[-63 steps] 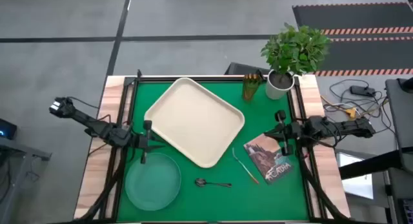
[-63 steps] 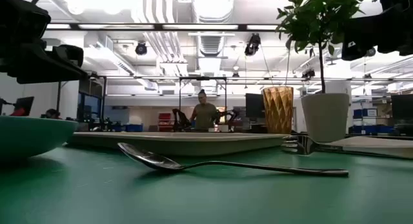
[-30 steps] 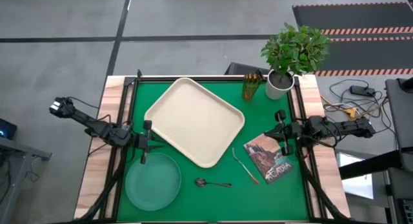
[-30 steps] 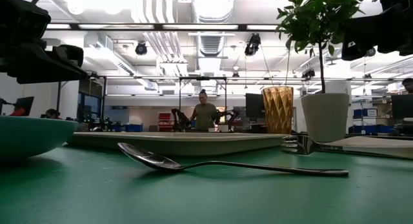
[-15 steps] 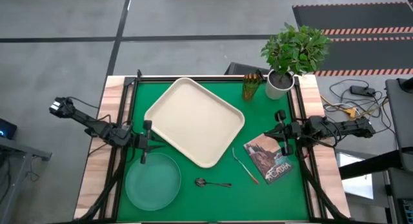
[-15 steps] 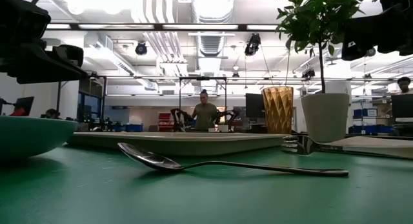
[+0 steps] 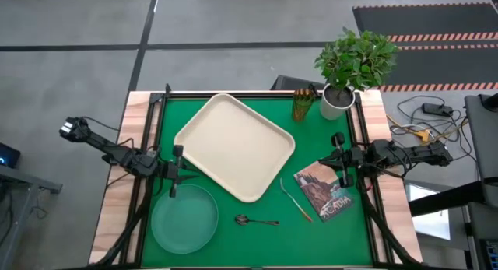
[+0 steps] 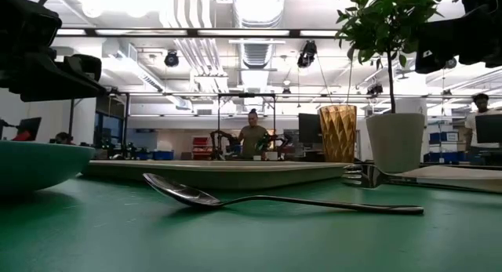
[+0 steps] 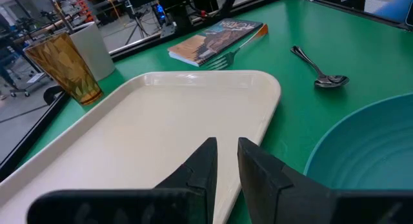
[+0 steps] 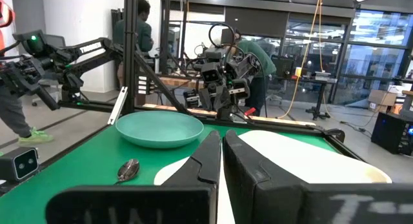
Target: Pick and place plate/cup/fork/spoon on tray
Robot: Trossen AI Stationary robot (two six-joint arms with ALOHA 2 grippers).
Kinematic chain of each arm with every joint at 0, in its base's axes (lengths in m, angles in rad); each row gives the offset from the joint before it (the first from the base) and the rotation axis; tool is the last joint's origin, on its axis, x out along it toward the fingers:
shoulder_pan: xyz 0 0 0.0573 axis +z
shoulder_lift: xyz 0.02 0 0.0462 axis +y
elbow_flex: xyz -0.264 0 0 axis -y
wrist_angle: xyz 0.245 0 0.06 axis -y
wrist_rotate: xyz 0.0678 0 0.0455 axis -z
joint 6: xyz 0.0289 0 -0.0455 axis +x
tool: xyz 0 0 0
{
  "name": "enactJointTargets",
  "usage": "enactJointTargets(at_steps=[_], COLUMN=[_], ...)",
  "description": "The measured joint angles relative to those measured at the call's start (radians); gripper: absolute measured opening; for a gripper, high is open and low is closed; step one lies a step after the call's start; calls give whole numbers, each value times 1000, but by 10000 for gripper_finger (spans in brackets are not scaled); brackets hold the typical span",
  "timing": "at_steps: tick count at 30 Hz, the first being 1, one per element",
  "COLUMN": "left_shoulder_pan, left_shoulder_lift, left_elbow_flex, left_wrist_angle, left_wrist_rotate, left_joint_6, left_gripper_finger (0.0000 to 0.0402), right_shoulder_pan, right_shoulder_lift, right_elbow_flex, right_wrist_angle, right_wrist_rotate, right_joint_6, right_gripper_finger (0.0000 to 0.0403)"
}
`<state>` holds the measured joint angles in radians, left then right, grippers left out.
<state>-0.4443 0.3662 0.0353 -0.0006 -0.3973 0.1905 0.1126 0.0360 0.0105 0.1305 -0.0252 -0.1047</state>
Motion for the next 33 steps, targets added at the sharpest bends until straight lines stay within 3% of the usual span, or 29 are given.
enactJointTargets(at_steps=[14, 20, 24, 33], left_shoulder_pan=[0, 0, 0, 0], left_shoulder_lift=[0, 0, -6, 0], left_elbow_flex=[0, 0, 0, 0], left_wrist_angle=[0, -3, -8, -6], left_wrist_rotate=[0, 2, 69, 71], left_joint_6=[0, 3, 6, 0], left_gripper_finger=[45, 44, 44, 45], right_shoulder_pan=[0, 1, 1, 1], right_shoulder_lift=[0, 0, 0, 0], right_elbow_flex=[0, 0, 0, 0], right_wrist_angle=[2, 10, 42, 116], right_wrist_rotate=[0, 0, 0, 0], right_joint_6=[7, 264, 443, 505], right_gripper_finger=[9, 9, 9, 9])
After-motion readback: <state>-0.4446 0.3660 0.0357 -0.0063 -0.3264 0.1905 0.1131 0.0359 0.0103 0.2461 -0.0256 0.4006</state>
